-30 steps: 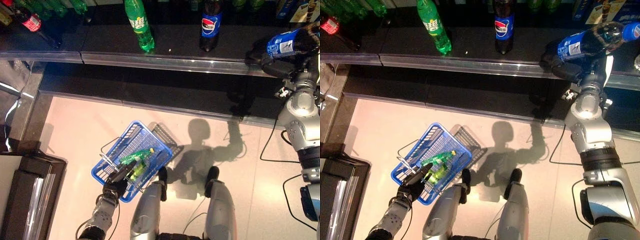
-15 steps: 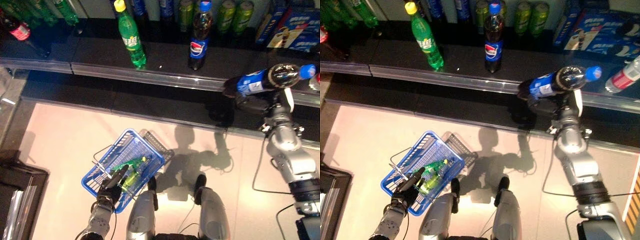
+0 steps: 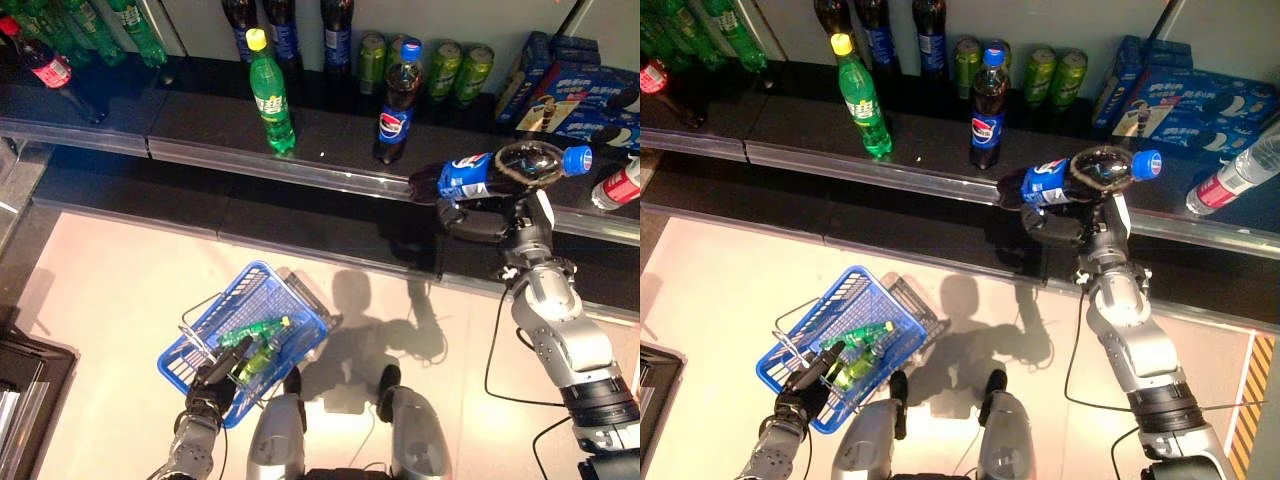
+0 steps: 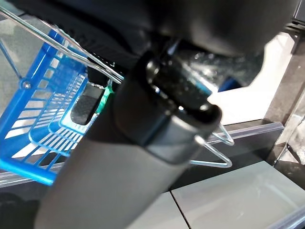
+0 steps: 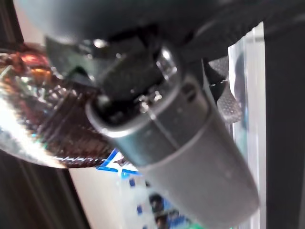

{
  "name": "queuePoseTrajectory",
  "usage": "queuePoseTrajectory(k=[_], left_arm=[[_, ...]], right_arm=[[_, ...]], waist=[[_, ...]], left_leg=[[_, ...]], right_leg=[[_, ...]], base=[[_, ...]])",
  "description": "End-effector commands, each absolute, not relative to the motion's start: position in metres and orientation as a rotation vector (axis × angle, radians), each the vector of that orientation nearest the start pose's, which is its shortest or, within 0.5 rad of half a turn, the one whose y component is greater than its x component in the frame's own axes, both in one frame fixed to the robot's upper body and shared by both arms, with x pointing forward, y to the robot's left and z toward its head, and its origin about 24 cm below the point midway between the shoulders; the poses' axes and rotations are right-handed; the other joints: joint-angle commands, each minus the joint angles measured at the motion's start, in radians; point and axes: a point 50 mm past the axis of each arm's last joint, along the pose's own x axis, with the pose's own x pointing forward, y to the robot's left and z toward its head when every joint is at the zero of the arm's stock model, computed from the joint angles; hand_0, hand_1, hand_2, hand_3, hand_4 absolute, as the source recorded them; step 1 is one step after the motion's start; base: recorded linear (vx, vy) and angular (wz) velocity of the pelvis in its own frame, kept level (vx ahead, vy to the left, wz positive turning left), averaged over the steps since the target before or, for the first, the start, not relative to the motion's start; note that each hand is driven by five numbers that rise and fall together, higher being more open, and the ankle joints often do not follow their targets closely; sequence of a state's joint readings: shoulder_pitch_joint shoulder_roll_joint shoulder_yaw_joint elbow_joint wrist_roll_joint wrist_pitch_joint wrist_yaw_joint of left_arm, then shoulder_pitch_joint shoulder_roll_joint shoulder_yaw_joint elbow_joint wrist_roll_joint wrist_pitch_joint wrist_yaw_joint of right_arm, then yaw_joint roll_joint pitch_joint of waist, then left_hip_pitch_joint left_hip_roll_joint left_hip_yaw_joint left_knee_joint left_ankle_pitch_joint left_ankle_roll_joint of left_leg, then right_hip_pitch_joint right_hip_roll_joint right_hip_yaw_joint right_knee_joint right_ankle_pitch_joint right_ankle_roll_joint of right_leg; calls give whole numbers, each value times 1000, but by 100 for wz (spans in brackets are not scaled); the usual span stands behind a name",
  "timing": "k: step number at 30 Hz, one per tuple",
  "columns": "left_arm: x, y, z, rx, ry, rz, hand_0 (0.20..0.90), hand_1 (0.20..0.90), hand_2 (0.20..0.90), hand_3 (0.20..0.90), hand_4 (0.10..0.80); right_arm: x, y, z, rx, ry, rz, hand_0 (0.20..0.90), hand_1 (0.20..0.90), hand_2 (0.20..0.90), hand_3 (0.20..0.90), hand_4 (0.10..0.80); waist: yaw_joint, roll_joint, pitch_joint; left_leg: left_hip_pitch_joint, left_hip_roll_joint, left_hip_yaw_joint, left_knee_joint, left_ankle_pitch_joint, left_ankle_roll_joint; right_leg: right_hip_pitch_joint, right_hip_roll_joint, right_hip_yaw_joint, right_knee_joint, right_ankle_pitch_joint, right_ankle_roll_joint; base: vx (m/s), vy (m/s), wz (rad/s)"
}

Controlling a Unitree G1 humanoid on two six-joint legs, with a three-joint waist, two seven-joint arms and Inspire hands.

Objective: Pick up the drink and place into the basket.

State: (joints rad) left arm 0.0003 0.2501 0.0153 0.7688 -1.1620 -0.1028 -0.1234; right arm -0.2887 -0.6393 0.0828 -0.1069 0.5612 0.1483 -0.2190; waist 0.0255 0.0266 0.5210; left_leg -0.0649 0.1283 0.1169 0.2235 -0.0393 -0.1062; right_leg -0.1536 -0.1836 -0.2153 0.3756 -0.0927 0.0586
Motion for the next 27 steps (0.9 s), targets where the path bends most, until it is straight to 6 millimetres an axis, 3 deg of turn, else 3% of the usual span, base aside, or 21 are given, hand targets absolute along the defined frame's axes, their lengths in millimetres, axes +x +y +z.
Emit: queuePoseTrajectory(k=[1, 8, 12, 27], left_arm=[[199, 244, -55, -832, 156, 237, 300, 300, 300, 200, 100], [207, 237, -41, -862, 104, 171, 300, 300, 300, 200, 100], [220, 225, -12, -890, 12, 59, 300, 300, 300, 200, 100], [234, 194, 67, -906, -248, -296, 300, 300, 300, 200, 100]], right_arm=[[276, -193, 226, 57, -602, 135, 300, 300, 300, 200, 100], [274, -172, 209, 90, -519, 230, 300, 300, 300, 200, 100], [270, -157, 196, 72, -472, 292, 300, 300, 300, 200, 100], [272, -123, 166, -37, -362, 334, 300, 300, 300, 200, 100]], waist=[[9, -21, -219], [19, -12, -233], [33, -7, -233], [99, 7, -183]], left_leg=[[-30, 12, 23, 76, 14, 35], [-15, 9, 16, 61, 24, 30], [-12, 1, 0, 42, 34, 29], [-47, -29, -72, 42, 61, 27]], right_leg=[[122, 36, -10, -62, -42, -60], [144, 34, -16, -73, -43, -55], [152, 32, -22, -84, -39, -48], [153, 20, -64, -82, -32, -39]], base=[[33, 16, 9], [29, 28, 6], [-12, 23, 10], [-40, 14, 13]])
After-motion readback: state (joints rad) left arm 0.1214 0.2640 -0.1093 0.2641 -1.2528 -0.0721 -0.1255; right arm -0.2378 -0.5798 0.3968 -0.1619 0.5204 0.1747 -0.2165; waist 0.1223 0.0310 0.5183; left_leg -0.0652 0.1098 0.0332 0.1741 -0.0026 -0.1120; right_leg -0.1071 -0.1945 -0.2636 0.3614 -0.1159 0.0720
